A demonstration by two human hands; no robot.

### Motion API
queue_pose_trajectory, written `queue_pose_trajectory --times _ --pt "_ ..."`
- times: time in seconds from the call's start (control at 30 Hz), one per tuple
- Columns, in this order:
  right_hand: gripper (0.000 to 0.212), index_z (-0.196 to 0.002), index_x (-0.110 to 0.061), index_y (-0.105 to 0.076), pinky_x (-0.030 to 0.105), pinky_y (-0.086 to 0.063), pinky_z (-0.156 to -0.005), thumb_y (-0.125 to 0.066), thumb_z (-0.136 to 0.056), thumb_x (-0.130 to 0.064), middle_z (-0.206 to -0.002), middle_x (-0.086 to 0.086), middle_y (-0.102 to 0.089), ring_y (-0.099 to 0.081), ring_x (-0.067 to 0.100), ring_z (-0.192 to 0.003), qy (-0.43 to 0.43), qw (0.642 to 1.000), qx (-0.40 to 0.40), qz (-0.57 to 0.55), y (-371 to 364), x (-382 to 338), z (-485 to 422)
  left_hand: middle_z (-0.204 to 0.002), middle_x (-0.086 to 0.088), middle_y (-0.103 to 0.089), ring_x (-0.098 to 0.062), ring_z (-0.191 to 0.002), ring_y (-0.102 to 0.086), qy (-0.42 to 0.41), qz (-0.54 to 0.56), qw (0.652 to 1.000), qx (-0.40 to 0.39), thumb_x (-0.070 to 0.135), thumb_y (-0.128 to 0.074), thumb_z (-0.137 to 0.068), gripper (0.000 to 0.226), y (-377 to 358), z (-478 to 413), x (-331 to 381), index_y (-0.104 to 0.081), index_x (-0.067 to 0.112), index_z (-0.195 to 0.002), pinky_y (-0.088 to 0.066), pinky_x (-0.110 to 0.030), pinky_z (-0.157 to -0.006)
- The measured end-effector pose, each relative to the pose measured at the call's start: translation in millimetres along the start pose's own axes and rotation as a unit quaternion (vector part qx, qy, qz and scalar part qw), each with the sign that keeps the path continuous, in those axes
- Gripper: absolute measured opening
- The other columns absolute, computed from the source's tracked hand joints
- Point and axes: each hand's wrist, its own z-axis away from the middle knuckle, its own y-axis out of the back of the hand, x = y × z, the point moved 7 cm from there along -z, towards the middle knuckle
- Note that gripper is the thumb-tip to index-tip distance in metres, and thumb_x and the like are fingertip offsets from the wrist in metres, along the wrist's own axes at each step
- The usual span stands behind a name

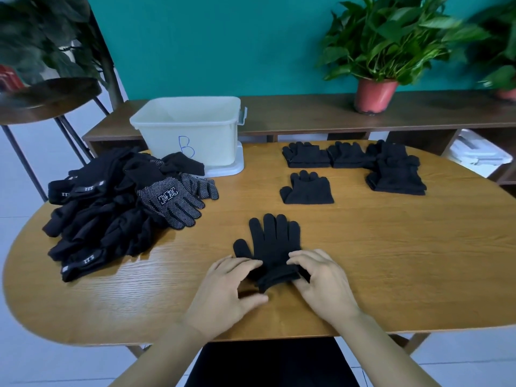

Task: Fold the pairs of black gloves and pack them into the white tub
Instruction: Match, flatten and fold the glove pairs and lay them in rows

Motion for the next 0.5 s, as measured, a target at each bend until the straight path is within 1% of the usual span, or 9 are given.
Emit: queue_pose_trajectory --times 0.07,0.13,0.17,0.2,0.23,0.3,0.4,0.43,0.5 --pt "0.017 -0.099 -0.022 -0.073 0.021 -0.044 -0.078 -0.073 -0.084 -0.016 -0.102 -0.014 -0.070 -0.056 0.006 -0.099 -0.027 0.999 0.012 -0.021 2 2 -4 -0.121 0.024 -0.058 0.006 -0.114 -0.040 0.033 0.012 0.998 0.043 0.038 -0.068 -0.091 0.042 2 -9 -3 -0.059 0.035 -0.132 -0.028 -0.028 -0.116" --pt "0.008 -0.096 -0.019 -0.072 0.023 -0.042 -0.073 -0.069 -0.089 -0.022 -0.090 -0.015 -0.066 -0.053 0.006 -0.092 -0.059 0.997 0.031 -0.037 5 3 -10 -0.092 0.020 -0.067 -0.002 -0.089 -0.057 0.059 0.009 0.995 0.085 0.036 -0.066 -0.094 0.024 3 -21 -5 -0.067 0.031 -0.117 -0.040 -0.037 -0.105" --pt "0.009 -0.094 -0.018 -0.071 0.024 -0.041 -0.071 -0.067 -0.091 -0.025 -0.085 -0.016 -0.063 -0.052 0.007 -0.090 -0.078 0.995 0.038 -0.043 5 4 -13 -0.077 0.017 -0.064 -0.003 -0.075 -0.057 0.072 0.010 0.992 0.103 0.037 -0.065 -0.094 0.018 2 -26 -6 -0.068 0.027 -0.108 -0.043 -0.040 -0.099" --pt "0.012 -0.093 -0.017 -0.070 0.025 -0.039 -0.070 -0.065 -0.093 -0.028 -0.079 -0.017 -0.059 -0.050 0.007 -0.088 -0.098 0.993 0.045 -0.044 5 6 -16 -0.069 0.016 -0.060 -0.004 -0.067 -0.055 0.087 0.006 0.989 0.117 0.038 -0.065 -0.094 0.016 1 -31 -8 -0.068 0.026 -0.104 -0.044 -0.041 -0.096" --pt "0.015 -0.092 -0.016 -0.070 0.026 -0.038 -0.070 -0.064 -0.093 -0.030 -0.074 -0.019 -0.054 -0.049 0.008 -0.087 -0.114 0.991 0.050 -0.041 5 7 -19 -0.065 0.015 -0.057 -0.006 -0.063 -0.054 0.101 0.000 0.987 0.123 0.039 -0.063 -0.095 0.018 -1 -36 -10 -0.067 0.027 -0.107 -0.042 -0.040 -0.096" --pt "0.016 -0.094 -0.017 -0.070 0.028 -0.041 -0.073 -0.063 -0.094 -0.031 -0.071 -0.017 -0.053 -0.051 0.010 -0.088 -0.138 0.988 0.057 -0.026 3 9 -24 -0.067 0.013 -0.057 -0.008 -0.068 -0.056 0.134 -0.029 0.984 0.112 0.043 -0.056 -0.098 0.030 -4 -43 -11 -0.060 0.031 -0.125 -0.034 -0.034 -0.100" --pt "0.020 -0.109 -0.017 -0.069 0.034 -0.047 -0.084 -0.064 -0.094 -0.029 -0.087 -0.004 -0.066 -0.057 0.015 -0.099 -0.163 0.984 0.072 -0.010 3 9 -27 -0.092 0.011 -0.069 -0.010 -0.094 -0.063 0.168 -0.082 0.977 0.105 0.048 -0.047 -0.101 0.049 -5 -48 -10 -0.041 0.030 -0.146 -0.022 -0.031 -0.103" --pt "0.023 -0.114 -0.018 -0.067 0.033 -0.046 -0.085 -0.063 -0.094 -0.030 -0.088 -0.004 -0.066 -0.056 0.015 -0.101 -0.164 0.984 0.072 -0.001 2 9 -27 -0.096 0.011 -0.070 -0.010 -0.099 -0.062 0.169 -0.099 0.975 0.106 0.048 -0.047 -0.101 0.051 -5 -49 -10 -0.039 0.029 -0.147 -0.022 -0.032 -0.103" --pt "0.027 -0.120 -0.020 -0.060 0.030 -0.042 -0.085 -0.060 -0.096 -0.031 -0.084 -0.008 -0.058 -0.052 0.014 -0.102 -0.158 0.986 0.051 0.019 -1 8 -27 -0.090 0.012 -0.069 -0.013 -0.097 -0.061 0.151 -0.122 0.974 0.119 0.046 -0.053 -0.099 0.046 -5 -52 -12 -0.047 0.029 -0.141 -0.023 -0.035 -0.100"
